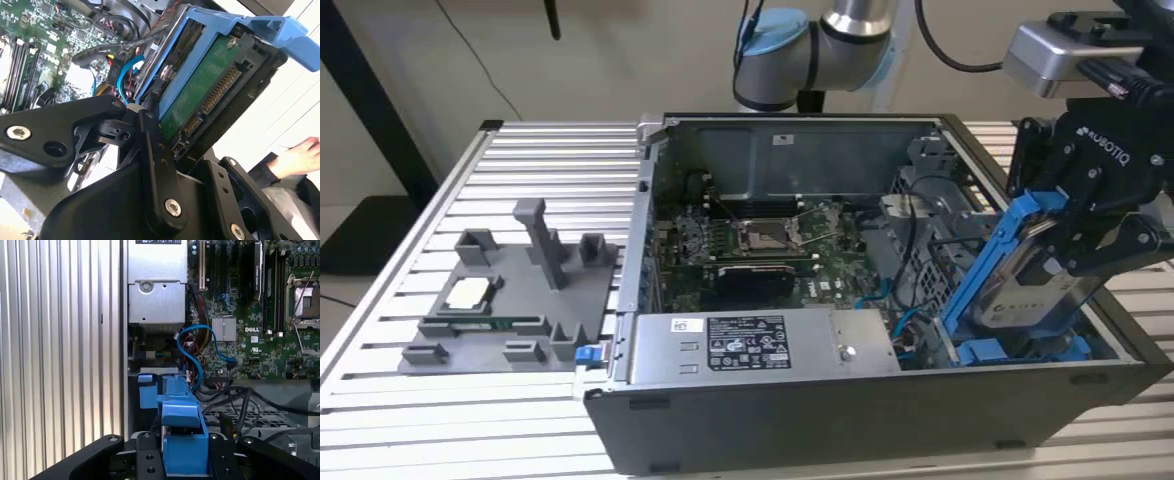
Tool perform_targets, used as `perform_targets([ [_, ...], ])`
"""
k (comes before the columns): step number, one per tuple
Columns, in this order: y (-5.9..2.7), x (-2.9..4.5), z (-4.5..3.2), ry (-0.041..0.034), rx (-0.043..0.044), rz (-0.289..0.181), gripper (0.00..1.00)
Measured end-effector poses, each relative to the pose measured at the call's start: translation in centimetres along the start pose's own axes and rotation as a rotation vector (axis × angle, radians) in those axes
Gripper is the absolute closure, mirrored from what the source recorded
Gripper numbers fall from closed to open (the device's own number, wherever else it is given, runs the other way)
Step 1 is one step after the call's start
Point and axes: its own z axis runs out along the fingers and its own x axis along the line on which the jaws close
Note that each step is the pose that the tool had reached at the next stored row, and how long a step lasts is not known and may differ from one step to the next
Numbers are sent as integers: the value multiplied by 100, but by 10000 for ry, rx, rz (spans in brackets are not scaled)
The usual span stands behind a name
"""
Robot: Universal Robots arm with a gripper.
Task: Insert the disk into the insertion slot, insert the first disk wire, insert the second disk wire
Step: 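Insert the disk into the insertion slot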
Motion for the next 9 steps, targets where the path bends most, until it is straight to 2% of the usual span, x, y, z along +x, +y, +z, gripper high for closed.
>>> perform_targets([
  [7,-3,1,127,-1,34,0,67],
  [9,-4,1,141,-13,39,-1,67],
])
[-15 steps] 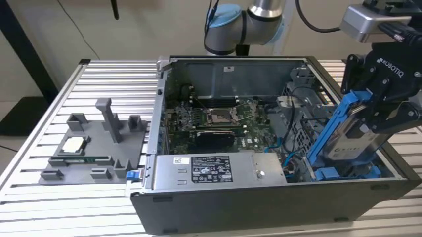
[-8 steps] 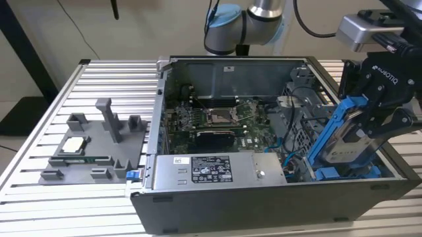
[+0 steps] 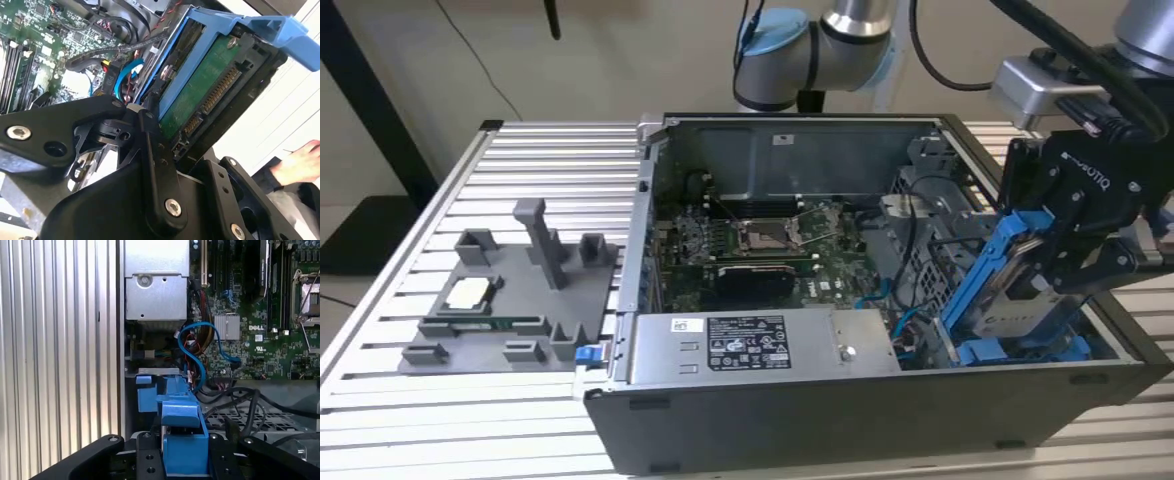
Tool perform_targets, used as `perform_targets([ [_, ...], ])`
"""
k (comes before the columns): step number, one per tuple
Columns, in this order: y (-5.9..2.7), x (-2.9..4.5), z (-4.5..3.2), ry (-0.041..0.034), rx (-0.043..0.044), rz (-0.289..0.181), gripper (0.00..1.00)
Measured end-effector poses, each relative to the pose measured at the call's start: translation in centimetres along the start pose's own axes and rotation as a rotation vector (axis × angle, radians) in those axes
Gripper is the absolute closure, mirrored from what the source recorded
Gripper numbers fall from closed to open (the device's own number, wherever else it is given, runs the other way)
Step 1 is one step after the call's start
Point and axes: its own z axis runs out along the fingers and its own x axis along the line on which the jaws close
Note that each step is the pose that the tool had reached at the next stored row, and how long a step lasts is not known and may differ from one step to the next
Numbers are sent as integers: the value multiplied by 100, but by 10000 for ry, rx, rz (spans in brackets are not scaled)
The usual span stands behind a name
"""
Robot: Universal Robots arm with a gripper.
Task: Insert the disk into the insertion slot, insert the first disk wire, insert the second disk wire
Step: 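Insert the disk into the insertion slot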
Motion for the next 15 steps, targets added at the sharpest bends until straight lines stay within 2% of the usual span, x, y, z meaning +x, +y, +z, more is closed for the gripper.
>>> perform_targets([
  [2,0,-1,-2,-7,-2,0,66],
  [3,1,0,-5,-9,-5,0,59],
  [11,10,-37,-79,-8,-6,0,59],
  [15,16,-114,-97,-20,-1,0,59],
])
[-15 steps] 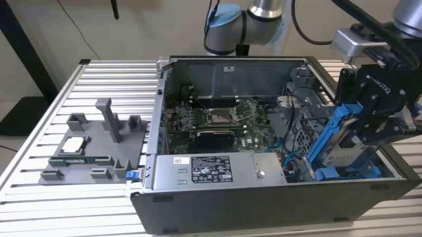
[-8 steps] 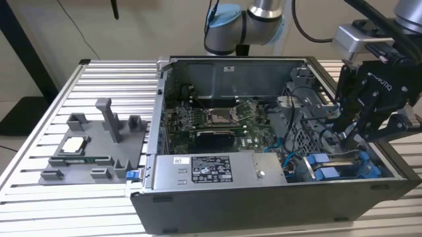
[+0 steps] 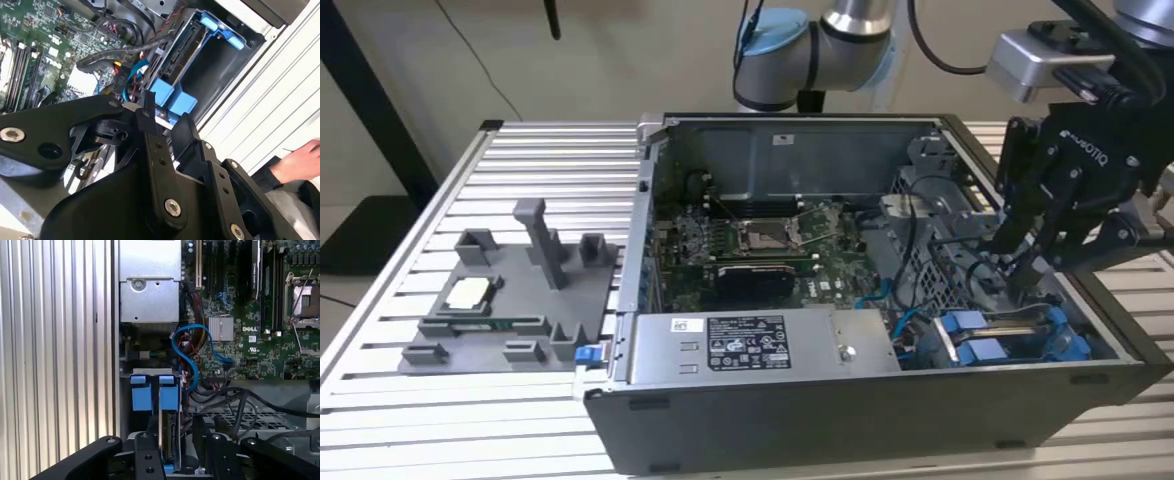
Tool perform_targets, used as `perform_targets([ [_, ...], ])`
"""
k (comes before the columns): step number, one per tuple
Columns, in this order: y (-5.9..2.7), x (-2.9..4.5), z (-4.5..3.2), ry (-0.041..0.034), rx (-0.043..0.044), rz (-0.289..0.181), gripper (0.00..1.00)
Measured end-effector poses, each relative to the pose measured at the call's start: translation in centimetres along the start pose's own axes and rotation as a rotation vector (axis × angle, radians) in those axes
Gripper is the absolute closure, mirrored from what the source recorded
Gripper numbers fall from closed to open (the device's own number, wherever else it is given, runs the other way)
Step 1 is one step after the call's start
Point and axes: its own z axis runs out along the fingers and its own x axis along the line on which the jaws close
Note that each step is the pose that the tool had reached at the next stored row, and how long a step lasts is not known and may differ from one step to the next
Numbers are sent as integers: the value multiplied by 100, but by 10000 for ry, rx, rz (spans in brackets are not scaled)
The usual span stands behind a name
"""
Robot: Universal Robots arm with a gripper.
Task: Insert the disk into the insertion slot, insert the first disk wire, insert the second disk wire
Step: 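Insert the disk into the insertion slot, then insert the first disk wire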
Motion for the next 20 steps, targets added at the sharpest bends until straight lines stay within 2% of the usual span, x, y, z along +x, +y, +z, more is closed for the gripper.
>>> perform_targets([
  [6,3,-106,-19,-31,13,-1,59],
  [7,3,-112,-20,-58,20,-2,59],
  [10,3,-127,-9,-235,67,-5,59],
  [17,2,-146,45,-499,163,-13,59],
  [20,1,-148,64,-658,187,-17,59],
])
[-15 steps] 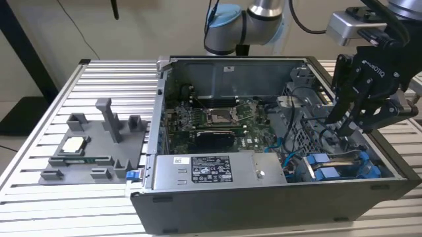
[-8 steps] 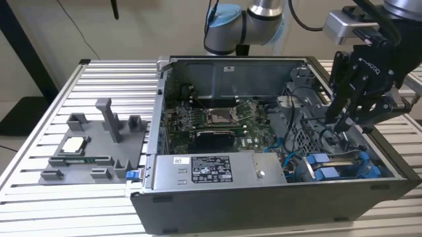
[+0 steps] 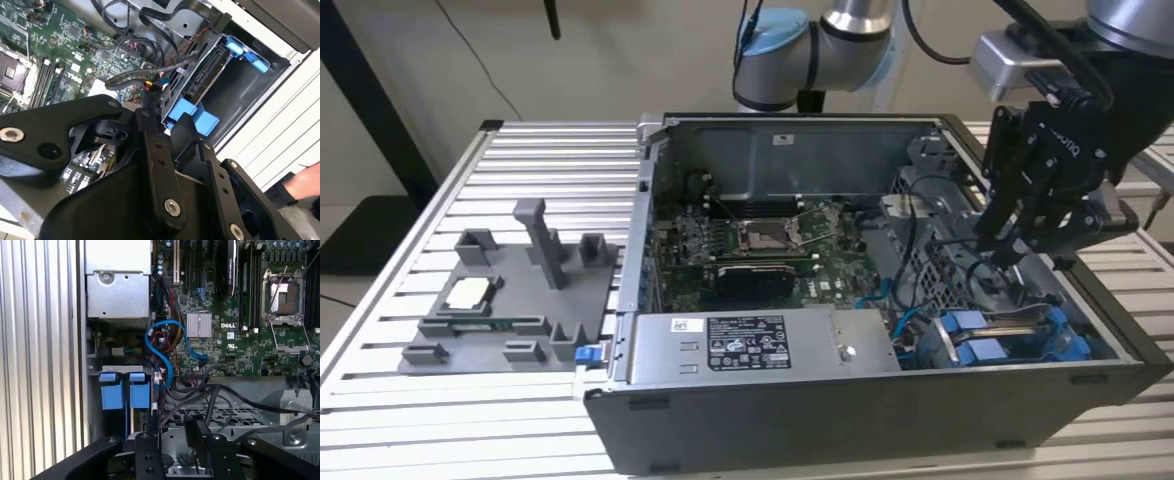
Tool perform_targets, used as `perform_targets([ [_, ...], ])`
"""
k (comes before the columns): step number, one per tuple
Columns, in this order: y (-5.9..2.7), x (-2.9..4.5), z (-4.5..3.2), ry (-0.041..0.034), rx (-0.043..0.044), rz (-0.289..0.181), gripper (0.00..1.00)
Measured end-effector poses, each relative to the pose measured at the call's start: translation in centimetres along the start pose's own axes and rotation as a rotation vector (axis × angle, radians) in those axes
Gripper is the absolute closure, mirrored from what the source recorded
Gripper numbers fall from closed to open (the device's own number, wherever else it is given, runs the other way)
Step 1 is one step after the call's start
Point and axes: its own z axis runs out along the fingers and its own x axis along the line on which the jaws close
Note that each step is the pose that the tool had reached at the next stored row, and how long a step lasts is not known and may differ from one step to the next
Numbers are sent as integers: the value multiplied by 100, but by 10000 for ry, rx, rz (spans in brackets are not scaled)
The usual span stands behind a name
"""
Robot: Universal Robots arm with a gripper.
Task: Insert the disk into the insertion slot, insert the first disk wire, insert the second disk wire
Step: 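Insert the first disk wire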
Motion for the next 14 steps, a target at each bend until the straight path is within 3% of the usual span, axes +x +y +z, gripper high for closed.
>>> perform_targets([
  [2,0,1,10,-144,19,-1,59],
  [5,1,1,10,-657,26,-24,59],
  [6,0,1,10,-772,36,-35,59],
  [8,1,1,15,-831,91,-51,59],
  [12,0,4,18,-844,120,-61,59],
  [14,0,6,20,-860,129,-62,68],
])
